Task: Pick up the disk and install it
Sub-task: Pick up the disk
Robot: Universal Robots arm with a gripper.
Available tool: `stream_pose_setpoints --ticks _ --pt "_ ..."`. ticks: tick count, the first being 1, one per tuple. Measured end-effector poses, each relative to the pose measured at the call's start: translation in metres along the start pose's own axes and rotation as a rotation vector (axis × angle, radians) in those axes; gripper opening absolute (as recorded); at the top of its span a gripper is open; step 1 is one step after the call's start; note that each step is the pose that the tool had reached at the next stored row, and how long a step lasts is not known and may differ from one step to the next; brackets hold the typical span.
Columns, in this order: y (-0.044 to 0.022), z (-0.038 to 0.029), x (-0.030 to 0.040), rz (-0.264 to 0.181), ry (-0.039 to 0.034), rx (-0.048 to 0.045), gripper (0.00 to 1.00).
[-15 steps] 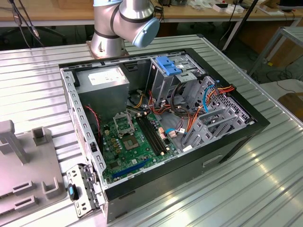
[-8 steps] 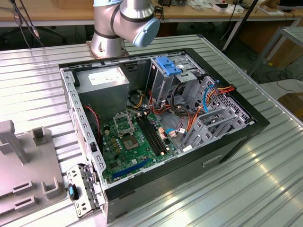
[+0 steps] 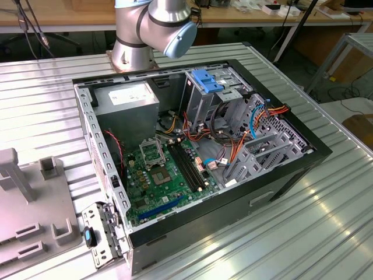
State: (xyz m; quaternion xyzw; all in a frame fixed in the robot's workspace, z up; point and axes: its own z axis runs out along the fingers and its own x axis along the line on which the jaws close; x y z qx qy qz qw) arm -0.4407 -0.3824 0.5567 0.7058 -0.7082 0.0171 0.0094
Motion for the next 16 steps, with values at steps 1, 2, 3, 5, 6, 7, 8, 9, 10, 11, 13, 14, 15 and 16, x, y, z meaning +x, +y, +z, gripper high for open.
stream_pose_setpoints --ticks 1,2,3,5,6,7,8,9,10,11,13,14,15,16 --pt "-0.001 0.0 0.0 0.0 0.0 0.0 0.37" --pt "-0.004 0.0 0.0 0.0 0.0 -0.0001 0.37" --pt "-0.0065 0.0 0.0 0.0 0.0 -0.0001 0.37" --pt "-0.0102 0.0001 0.0 0.0 0.0 -0.0001 0.37" --pt "-0.0114 0.0001 0.0 0.0 0.0 0.0 0.37" --pt "-0.0125 0.0001 -0.0001 0.0 0.0 0.0 0.37" --pt "-0.0136 0.0001 -0.0001 0.0 0.0 0.0 0.37" --pt "-0.0147 0.0001 -0.0001 0.0 0.0 -0.0001 0.37" --pt "-0.0158 0.0001 -0.0001 0.0 0.0 0.0 0.37" --pt "-0.0174 0.0002 -0.0001 0.0 0.0 -0.0001 0.37" --pt "-0.0214 0.0002 -0.0001 0.0 0.0001 -0.0001 0.37" --pt "-0.0279 0.0003 -0.0001 0.0 0.0 0.0 0.37" --pt "-0.0341 0.0003 -0.0001 0.0 0.0 0.0 0.37" --pt "-0.0378 0.0004 -0.0001 0.0 0.0 0.0 0.37"
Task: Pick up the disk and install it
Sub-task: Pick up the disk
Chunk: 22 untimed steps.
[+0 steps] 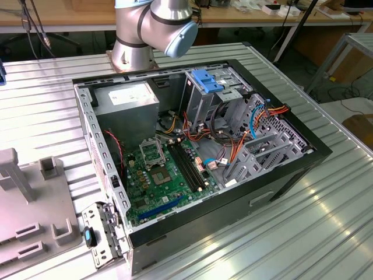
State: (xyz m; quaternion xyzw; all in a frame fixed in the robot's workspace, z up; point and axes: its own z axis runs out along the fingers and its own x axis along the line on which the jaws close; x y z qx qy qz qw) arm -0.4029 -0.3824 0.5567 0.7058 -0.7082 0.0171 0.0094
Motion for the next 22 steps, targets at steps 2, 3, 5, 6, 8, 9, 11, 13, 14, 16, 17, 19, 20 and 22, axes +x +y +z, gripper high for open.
stream_pose_setpoints --ticks 2,3,5,6,8,9,11,13,14,16,17,19,20,22 --pt "-0.0038 0.0001 0.0 0.0 0.0 0.0 0.37" --pt "-0.0047 0.0001 0.0 0.0 0.0 0.0 0.37" --pt "-0.0068 0.0001 0.0 0.0 0.0 0.0 0.37" --pt "-0.0084 0.0001 -0.0001 0.0 0.0 0.0 0.37" --pt "-0.0108 0.0001 -0.0001 0.0 0.0 -0.0001 0.37" --pt "-0.012 0.0002 0.0 0.0 0.0 0.0 0.37" --pt "-0.0149 0.0001 -0.0001 0.0 0.0 0.0 0.37" --pt "-0.0172 0.0002 -0.0001 0.0 0.0 0.0 0.37" --pt "-0.0186 0.0002 -0.0001 0.0 0.0 0.0 0.37" --pt "-0.0211 0.0003 -0.0001 0.0 0.0 0.0001 0.37" --pt "-0.0222 0.0002 -0.0001 0.0 0.0 0.0 0.37" --pt "-0.0265 0.0003 -0.0001 0.0 0.0 0.0001 0.37" --pt "-0.0282 0.0003 -0.0001 0.0 0.0001 -0.0001 0.37" --pt "-0.0301 0.0003 -0.0001 0.0 0.0 0.0 0.37"
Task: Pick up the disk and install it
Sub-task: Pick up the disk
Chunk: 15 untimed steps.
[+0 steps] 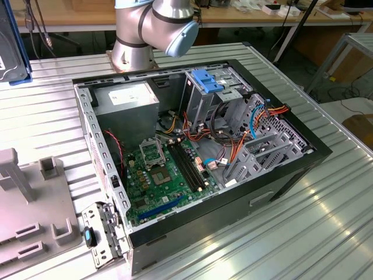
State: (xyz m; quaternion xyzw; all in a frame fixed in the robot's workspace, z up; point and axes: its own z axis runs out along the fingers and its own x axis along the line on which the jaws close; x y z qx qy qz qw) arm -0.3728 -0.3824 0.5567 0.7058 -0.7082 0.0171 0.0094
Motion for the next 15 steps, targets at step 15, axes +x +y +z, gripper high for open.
stream_pose_setpoints --ticks 15 --pt "-0.0206 0.0002 -0.0001 0.0 0.0 0.0 0.37"
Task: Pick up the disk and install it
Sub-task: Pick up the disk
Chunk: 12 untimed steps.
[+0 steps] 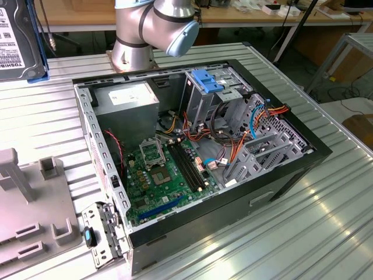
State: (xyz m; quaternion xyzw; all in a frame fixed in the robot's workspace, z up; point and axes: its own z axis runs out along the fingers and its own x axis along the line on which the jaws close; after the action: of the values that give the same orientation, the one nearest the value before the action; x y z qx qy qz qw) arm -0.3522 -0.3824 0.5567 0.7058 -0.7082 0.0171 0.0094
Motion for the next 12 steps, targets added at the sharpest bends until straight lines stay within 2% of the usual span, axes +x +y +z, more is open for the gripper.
stream_pose_setpoints --ticks 7,12 --pt "-0.0137 0.0001 -0.0001 0.0 0.0 0.0 0.37" --pt "-0.0191 0.0002 -0.0001 0.0 0.0 -0.0001 0.37"
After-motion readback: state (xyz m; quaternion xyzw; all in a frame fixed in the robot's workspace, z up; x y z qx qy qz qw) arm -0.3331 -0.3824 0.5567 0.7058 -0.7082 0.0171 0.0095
